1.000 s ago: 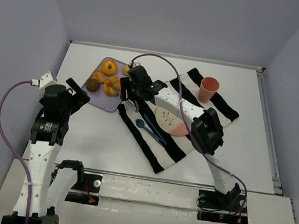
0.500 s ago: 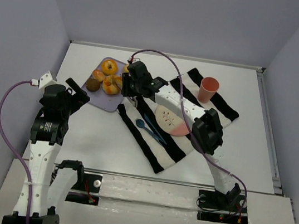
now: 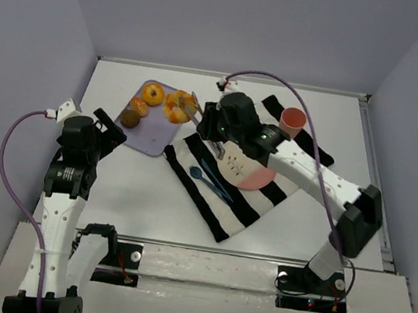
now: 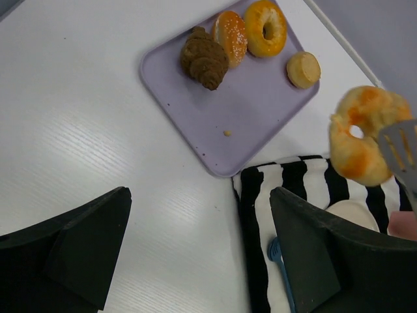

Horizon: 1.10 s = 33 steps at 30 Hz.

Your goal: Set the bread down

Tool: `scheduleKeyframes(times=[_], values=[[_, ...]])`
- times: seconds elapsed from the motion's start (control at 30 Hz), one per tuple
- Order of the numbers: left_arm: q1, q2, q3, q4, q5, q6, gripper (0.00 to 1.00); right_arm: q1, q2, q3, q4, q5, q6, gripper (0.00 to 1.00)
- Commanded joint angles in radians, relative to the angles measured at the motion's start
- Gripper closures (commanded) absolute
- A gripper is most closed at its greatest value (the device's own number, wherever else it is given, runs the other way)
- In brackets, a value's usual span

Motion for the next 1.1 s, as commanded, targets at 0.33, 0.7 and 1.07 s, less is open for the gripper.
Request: scheduleKeyframes(times=[0.33, 0.7, 1.07], values=[[0.007, 0.032, -0.001, 0.025, 0.046, 0.042, 0.01, -0.165, -0.82, -0.831, -0.021, 0.291, 0.196, 0.67], [0.007, 0.04, -0.004, 0.03, 0.056, 0.045, 0.01, -0.213, -0.657, -0.819, -0.018, 0.238, 0.222, 0.59], [0.007, 0.05, -0.004, 0.031, 0.07, 0.047, 0.01, -0.213, -0.721, -0.796, -0.062, 0.261, 0.226, 0.34]])
